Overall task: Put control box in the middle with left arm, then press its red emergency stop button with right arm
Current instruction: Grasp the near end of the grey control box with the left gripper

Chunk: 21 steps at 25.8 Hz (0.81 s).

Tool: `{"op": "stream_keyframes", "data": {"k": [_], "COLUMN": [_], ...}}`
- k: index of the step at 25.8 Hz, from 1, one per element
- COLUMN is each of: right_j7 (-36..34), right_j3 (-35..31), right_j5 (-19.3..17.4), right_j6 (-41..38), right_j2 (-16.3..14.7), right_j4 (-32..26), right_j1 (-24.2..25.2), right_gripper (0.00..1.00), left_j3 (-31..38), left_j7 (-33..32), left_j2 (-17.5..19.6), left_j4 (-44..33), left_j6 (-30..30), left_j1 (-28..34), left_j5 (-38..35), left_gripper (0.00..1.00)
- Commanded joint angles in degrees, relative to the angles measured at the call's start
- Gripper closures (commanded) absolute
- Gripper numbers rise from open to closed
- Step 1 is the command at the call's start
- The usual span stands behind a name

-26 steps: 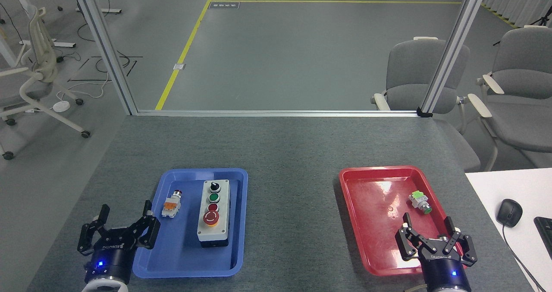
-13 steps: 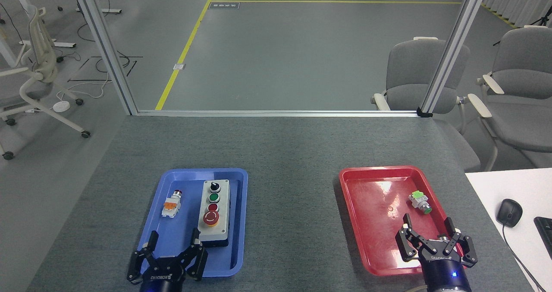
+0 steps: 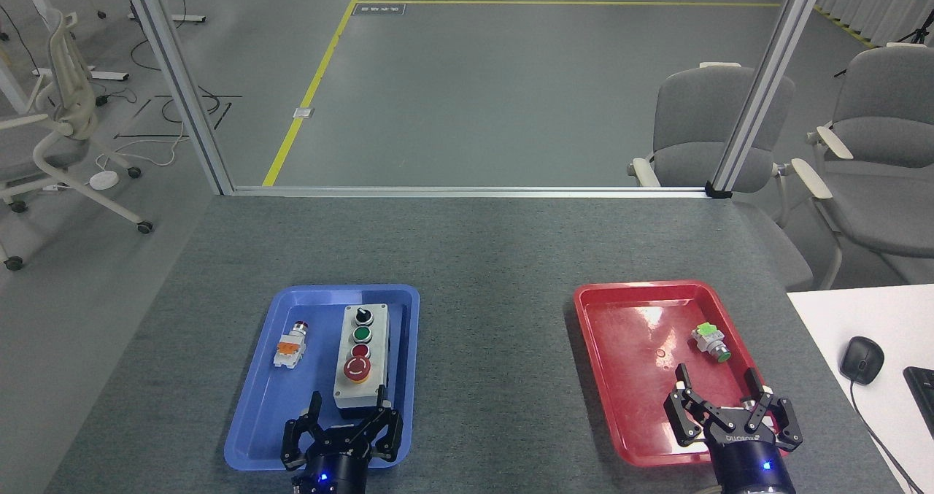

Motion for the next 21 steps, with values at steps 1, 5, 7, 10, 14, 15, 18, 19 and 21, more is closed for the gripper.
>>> {"op": "stream_keyframes", "data": {"k": [1,5,7,10,14,15,18,19,21], "right_j7": [0.00,0.00,0.00,0.00,0.09,0.09,0.09,0.09,0.09], "right_j3": [-0.03,0.06,0.06,0.06,0.06,0.06,0.06,0.06,0.06], "right_j5": [-0.03,-0.03,-0.03,-0.03,-0.03,-0.03,0.06,0.06,0.06], "right_j6": [-0.61,-0.61,-0.61,-0.70,-0.61,-0.61,-0.61,-0.61,-0.53], "right_j2": [-0.06,-0.06,-0.06,-0.24,-0.15,-0.15,-0.06,0.02,0.20], "right_j4": [0.00,0.00,0.09,0.09,0.09,0.09,0.09,0.09,0.09], "right_j1": [-0.05,0.04,-0.14,-0.23,-0.75,-0.75,-0.67,-0.67,-0.75], "right_gripper": [0.02,0.02,0.02,0.02,0.02,0.02,0.02,0.02,0.02], "left_j3": [-0.06,-0.06,-0.06,0.03,0.03,0.03,0.03,0.03,0.03], "left_j7": [0.15,0.06,0.06,0.06,0.15,0.15,0.15,0.15,0.15], "left_j2": [-0.15,-0.15,-0.07,-0.07,-0.07,-0.07,-0.07,-0.07,-0.07], "left_j4": [3.26,7.04,8.62,9.59,11.17,11.69,14.15,14.95,15.91], "left_j6": [0.56,0.65,0.65,0.65,0.56,0.56,0.47,0.38,0.38], "left_j1": [-1.98,-5.24,-6.56,-7.17,-7.43,-7.87,-9.19,-9.72,-10.34], "left_j5": [0.06,0.24,0.42,0.59,0.77,0.86,1.03,1.03,1.29], "left_gripper": [0.01,0.01,0.01,0.01,0.01,0.01,0.01,0.01,0.01]}}
